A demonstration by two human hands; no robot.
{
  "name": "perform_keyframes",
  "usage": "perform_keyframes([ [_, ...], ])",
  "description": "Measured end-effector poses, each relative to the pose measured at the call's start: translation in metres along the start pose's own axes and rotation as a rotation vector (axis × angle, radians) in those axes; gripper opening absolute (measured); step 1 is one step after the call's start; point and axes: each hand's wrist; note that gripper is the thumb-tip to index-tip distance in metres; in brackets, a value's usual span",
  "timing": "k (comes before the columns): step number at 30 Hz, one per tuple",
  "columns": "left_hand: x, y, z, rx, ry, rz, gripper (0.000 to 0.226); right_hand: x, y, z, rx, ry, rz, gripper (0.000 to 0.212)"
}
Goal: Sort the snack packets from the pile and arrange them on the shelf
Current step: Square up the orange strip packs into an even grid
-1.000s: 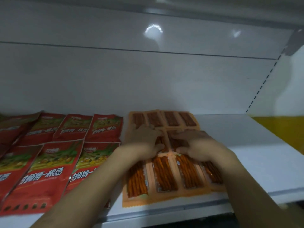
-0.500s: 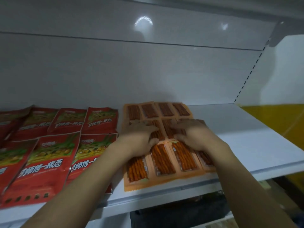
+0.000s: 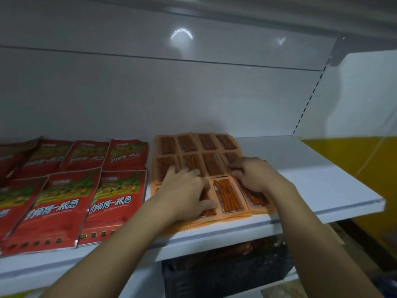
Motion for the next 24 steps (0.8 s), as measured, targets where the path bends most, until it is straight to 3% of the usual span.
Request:
perform_keyframes([
  [6,-0.008,-0.001,0.003,-0.029,0.048,-0.003,0.055,-0.041,0.017,-0.012,0.066,0.081,0.106,0.042],
  [9,-0.015,-0.001,0.010,-0.007,0.077,0.058,0.052,-0.066,0.014,-0.026,0.142,0.166,0.077,0.044],
  [15,-0.026,0.001,0.026,0.009,0.103,-0.010,0.044,-0.069,0.008,-0.024,0.218,0.211,0.066,0.039],
  [19,-0.015,0.004,0.033,-0.015,0.160,0.064,0.046,-0.040,0.014,-0.002,0.183,0.096,0.099,0.034],
  [24,0.019,-0.004,0.035,0.062,0.231,0.026,0.050,-0.006,0.010,0.020,0.072,0.022,-0.010,0.044],
])
Point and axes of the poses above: each hand's wrist, its own x-axis towards the middle knuckle, its own y-axis out of the back of the hand, z = x × y, and after that the axes turned 15 degrees about z, right-handed
